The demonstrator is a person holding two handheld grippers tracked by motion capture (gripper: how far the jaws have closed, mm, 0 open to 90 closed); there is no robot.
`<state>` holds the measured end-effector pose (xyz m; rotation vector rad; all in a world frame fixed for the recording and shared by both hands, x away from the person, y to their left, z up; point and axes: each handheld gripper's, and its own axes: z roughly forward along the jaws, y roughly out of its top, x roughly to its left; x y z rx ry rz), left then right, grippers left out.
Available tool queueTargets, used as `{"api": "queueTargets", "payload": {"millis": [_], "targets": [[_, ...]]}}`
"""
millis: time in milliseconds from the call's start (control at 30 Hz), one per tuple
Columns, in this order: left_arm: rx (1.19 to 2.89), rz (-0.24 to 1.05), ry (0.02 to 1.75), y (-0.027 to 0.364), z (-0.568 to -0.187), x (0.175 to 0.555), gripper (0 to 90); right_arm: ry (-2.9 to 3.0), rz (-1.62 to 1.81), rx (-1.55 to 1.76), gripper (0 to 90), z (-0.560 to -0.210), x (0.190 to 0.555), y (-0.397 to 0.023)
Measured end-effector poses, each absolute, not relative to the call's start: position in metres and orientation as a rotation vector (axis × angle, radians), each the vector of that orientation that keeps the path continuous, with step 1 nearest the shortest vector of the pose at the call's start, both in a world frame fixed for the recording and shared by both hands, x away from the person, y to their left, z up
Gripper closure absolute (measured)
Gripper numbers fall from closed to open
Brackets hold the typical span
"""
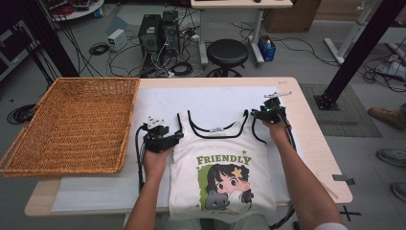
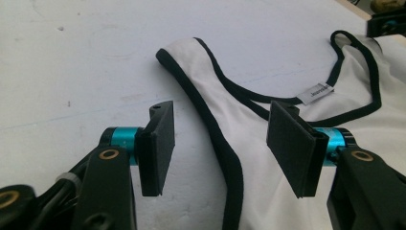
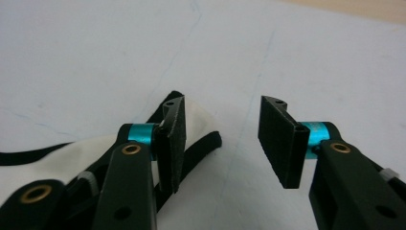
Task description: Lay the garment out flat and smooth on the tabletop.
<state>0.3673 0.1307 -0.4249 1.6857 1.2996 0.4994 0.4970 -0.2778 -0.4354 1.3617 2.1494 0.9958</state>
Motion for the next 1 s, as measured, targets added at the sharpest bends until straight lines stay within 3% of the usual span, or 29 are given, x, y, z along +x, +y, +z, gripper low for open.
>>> {"api": "queueTargets", "payload": {"millis": [100, 133, 167, 233, 333, 400, 433, 667, 867, 900, 967, 1000], "targets": [[1.67, 0.494, 1.313, 0.133, -0.42, 0.37, 43.0, 2.189, 0.986, 1.362, 62.0, -0.449, 0.505, -0.269], [1.669, 0.498, 1.313, 0.133, -0.419, 0.37, 42.9, 2.18, 0.986, 1.368, 80.0, -0.448, 0.505, -0.268], [1.68, 0.507, 1.308, 0.134, -0.417, 0.371, 43.0, 2.196, 0.958, 1.329, 87.5, -0.445, 0.505, -0.268], [1.678, 0.513, 1.306, 0.134, -0.413, 0.372, 43.0, 2.08, 0.926, 1.282, 88.0, -0.433, 0.501, -0.271], [1.651, 0.51, 1.308, 0.133, -0.408, 0.379, 43.0, 1.975, 0.95, 1.231, 85.3, -0.421, 0.496, -0.272], [1.66, 0.524, 1.294, 0.13, -0.407, 0.386, 43.0, 2.012, 0.909, 1.262, 62.7, -0.425, 0.497, -0.269], [1.664, 0.525, 1.291, 0.129, -0.408, 0.391, 43.0, 2.002, 0.894, 1.302, 57.9, -0.425, 0.495, -0.269], [1.747, 0.459, 1.384, 0.12, -0.432, 0.441, 43.3, 1.951, 1.068, 1.31, 55.2, -0.402, 0.443, -0.289], [1.819, 0.51, 1.422, 0.107, -0.45, 0.457, 44.2, 1.978, 1.095, 1.286, 54.8, -0.412, 0.402, -0.303], [1.826, 0.532, 1.416, 0.106, -0.449, 0.457, 49.4, 1.982, 1.091, 1.289, 54.6, -0.414, 0.399, -0.305], [1.852, 0.535, 1.351, 0.104, -0.448, 0.456, 82.3, 1.984, 1.089, 1.291, 54.3, -0.417, 0.394, -0.308], [1.855, 0.576, 1.341, 0.102, -0.448, 0.456, 86.2, 1.984, 1.088, 1.294, 54.3, -0.417, 0.393, -0.309]]}}
